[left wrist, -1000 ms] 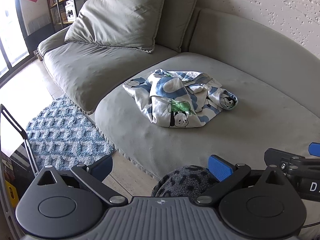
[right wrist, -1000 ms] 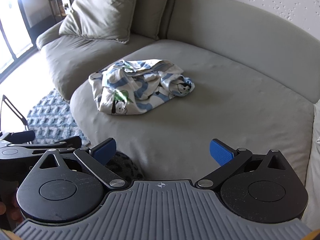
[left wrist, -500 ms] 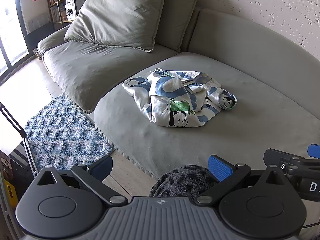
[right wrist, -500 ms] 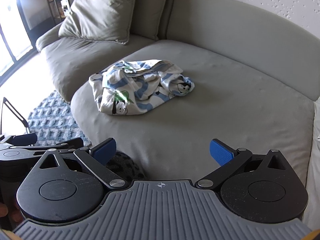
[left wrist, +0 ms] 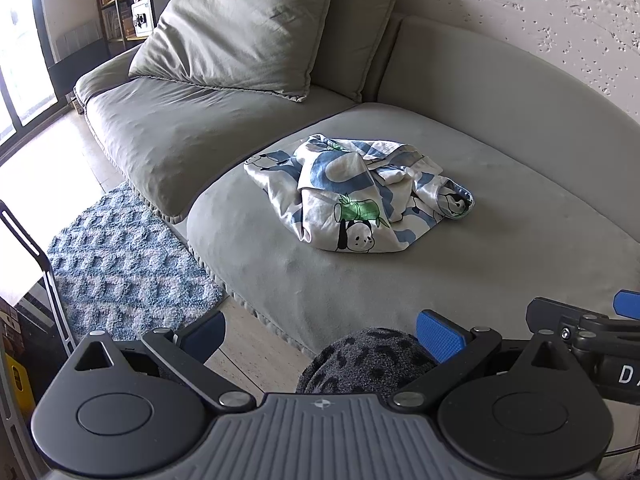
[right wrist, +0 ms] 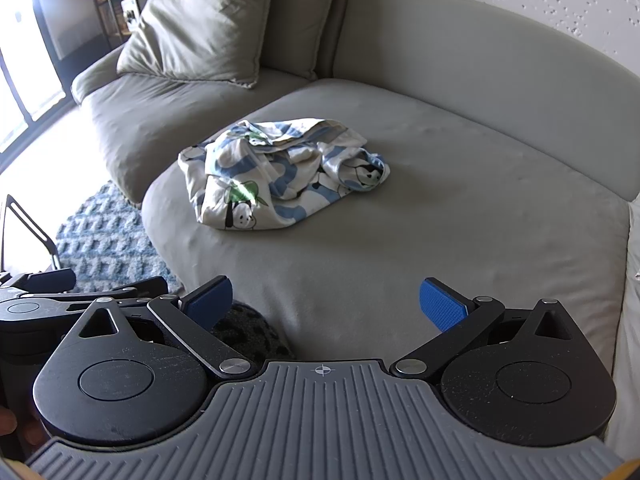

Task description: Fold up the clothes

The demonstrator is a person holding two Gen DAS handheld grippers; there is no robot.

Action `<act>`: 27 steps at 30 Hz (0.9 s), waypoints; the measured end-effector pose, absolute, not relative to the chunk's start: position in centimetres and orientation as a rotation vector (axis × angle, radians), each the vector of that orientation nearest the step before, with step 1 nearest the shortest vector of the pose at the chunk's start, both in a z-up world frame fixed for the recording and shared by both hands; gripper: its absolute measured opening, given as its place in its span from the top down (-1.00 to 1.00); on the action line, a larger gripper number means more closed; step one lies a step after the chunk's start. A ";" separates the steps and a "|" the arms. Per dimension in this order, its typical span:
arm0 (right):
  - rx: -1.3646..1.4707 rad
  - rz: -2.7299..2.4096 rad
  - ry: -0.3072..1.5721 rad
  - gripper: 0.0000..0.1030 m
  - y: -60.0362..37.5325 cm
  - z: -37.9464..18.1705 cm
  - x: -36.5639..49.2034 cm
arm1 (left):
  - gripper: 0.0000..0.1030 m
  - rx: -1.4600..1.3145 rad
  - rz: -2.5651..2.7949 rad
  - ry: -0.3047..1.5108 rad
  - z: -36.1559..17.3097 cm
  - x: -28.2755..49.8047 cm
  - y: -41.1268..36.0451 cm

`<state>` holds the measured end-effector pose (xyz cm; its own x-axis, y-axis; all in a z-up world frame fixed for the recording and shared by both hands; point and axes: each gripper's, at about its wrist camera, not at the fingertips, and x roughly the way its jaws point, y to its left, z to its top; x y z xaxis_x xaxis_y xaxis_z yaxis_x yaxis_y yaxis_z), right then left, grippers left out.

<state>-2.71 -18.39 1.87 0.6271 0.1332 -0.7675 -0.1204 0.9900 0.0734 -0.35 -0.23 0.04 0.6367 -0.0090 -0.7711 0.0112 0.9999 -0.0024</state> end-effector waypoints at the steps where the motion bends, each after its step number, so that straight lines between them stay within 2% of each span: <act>1: 0.016 0.146 0.881 -0.99 -18.4 1.9 -2.7 | -0.99 0.002 -0.012 0.881 0.0 -0.3 -0.2; 27: 0.027 0.146 0.888 -0.99 -18.6 1.8 -2.7 | -0.99 -0.005 -0.014 0.886 0.1 -0.4 -0.2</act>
